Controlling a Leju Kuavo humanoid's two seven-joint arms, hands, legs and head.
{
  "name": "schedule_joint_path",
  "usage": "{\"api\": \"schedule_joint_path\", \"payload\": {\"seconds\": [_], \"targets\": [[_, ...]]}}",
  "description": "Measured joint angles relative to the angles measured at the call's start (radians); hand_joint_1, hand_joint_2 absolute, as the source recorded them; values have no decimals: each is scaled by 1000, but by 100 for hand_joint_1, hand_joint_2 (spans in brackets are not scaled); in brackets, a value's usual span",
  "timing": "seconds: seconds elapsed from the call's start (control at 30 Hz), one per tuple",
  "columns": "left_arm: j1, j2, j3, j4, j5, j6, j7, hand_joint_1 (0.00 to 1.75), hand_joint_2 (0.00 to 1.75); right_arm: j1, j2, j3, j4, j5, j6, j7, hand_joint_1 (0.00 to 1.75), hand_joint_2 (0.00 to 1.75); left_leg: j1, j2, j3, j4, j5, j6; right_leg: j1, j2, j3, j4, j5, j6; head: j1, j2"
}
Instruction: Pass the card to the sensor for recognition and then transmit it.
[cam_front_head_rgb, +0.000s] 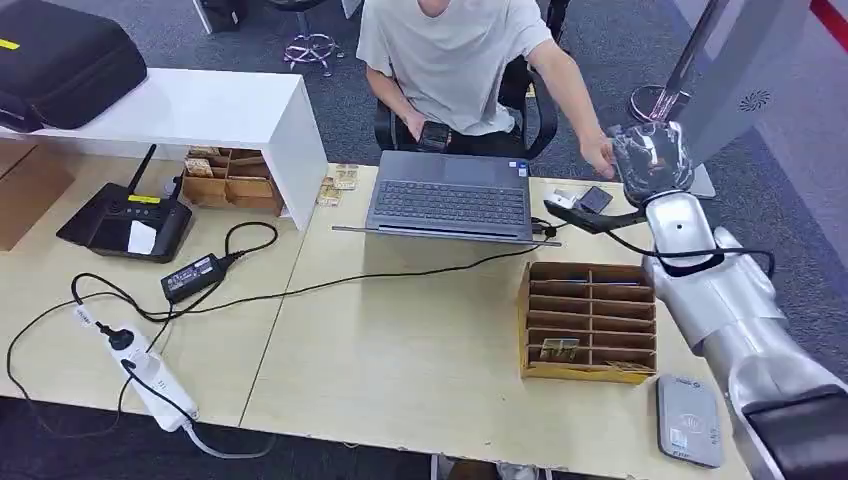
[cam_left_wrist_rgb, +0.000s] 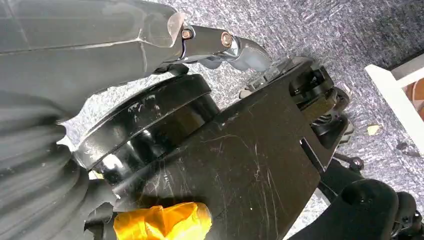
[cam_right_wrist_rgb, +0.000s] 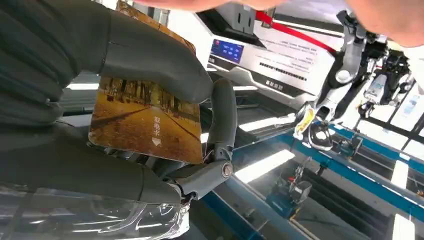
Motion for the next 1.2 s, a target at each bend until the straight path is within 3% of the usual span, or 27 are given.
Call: {"api": "schedule_joint_path", "payload": {"seconds": [0.23,0.57,0.6,0.9,1.2], "targets": [[0,2,-6,0,-12,-2,0,0,175,-56,61,41,47,1,-7,19,175,175,0,-1,-1,0,0,0,0,-1,0,-1,0,0,0,0],[0,3,-8,0,-13,-3,0,0,175,-65,73,60,54,1,-9,22,175,175,0,-1,-1,0,0,0,0,-1,0,-1,0,0,0,0],[0,3,-8,0,-13,-3,0,0,175,-65,74,61,55,1,-9,22,0,175,0,-1,-1,0,0,0,0,-1,0,-1,0,0,0,0],[0,4,-8,0,-13,-3,-6,0,175,-64,76,71,55,1,-12,18,0,175,0,-1,-1,0,0,0,0,-1,0,-1,0,0,0,0],[1,3,-8,0,-7,11,3,0,175,-20,74,63,33,-71,-63,-24,0,175,0,-1,0,0,0,0,0,-1,-1,-1,0,0,0,0]]}}
